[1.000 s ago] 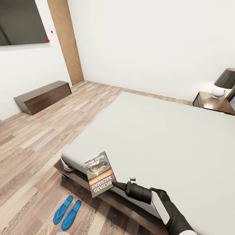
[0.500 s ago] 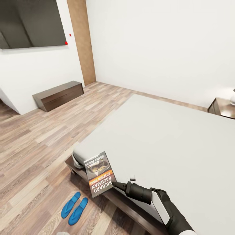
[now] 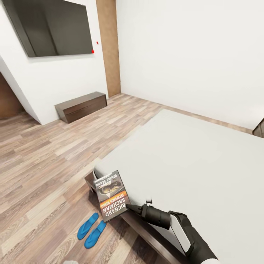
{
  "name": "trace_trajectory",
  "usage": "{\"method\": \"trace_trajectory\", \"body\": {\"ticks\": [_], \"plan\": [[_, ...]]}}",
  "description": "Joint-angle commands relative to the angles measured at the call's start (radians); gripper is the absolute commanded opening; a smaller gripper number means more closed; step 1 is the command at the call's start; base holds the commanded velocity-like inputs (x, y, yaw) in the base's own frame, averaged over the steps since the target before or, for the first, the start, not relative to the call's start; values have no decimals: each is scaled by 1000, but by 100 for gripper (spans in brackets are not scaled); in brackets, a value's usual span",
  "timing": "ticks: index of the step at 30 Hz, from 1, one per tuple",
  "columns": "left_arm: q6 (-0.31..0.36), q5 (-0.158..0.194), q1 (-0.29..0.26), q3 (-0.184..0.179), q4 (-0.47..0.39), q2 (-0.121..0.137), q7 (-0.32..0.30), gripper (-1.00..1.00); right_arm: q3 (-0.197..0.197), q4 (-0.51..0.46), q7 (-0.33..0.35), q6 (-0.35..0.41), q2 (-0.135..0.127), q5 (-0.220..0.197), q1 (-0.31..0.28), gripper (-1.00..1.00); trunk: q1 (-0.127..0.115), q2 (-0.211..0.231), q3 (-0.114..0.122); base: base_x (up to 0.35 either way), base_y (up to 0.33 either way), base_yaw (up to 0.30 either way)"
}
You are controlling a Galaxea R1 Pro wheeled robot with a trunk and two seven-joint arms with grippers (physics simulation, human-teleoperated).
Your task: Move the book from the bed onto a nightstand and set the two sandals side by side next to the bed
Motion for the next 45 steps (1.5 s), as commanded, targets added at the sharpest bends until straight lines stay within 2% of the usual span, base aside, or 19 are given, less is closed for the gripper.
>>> {"method": "trace_trajectory", "body": {"ticks": [1,45], "plan": [[-2,-10,-1,8,0,0,-2,100,0,0,0,8,0,-9,0,-100,0,0,0,0,0,231],[-3,-9,0,8,1,-1,1,100,6,33,-2,8,3,-8,0,-100,0,0,50,0,0,231]]}}
